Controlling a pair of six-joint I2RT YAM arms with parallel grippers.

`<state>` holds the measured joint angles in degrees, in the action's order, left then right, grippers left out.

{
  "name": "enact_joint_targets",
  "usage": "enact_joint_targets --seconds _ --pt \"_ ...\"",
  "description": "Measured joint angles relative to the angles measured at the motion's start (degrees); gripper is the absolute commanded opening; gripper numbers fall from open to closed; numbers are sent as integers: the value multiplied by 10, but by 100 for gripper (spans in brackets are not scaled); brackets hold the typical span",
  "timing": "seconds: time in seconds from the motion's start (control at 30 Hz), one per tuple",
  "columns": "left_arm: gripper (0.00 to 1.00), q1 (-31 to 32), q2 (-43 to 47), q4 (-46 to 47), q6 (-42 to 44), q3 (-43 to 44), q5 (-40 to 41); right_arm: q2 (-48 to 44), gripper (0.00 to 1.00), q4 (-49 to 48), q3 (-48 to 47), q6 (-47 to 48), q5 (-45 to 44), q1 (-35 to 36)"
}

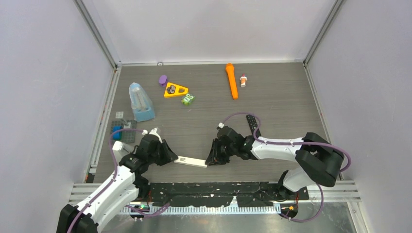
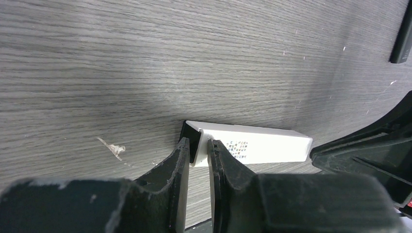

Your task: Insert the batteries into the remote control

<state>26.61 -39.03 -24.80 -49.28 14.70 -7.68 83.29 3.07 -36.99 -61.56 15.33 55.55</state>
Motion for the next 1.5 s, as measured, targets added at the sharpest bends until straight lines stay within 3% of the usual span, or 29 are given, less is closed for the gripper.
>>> enact_joint_targets --seconds 0.33,0.63,1.03,1.27,1.43,1.5 --pt "21 0 -3 4 1 0 -3 24 11 -16 3 0 0 0" --pt "21 0 -2 10 1 -2 -5 28 6 -30 12 -5 16 0" --pt "20 -9 29 75 4 -42 -15 38 5 -71 29 -39 45 2" --pt "0 -13 40 119 11 -63 -20 42 5 -95 41 -61 54 6" --pt "0 -15 34 138 18 -66 -18 49 6 -112 45 -76 64 7" --pt "9 -15 32 138 19 -65 -15 49 11 -117 47 -78 64 9"
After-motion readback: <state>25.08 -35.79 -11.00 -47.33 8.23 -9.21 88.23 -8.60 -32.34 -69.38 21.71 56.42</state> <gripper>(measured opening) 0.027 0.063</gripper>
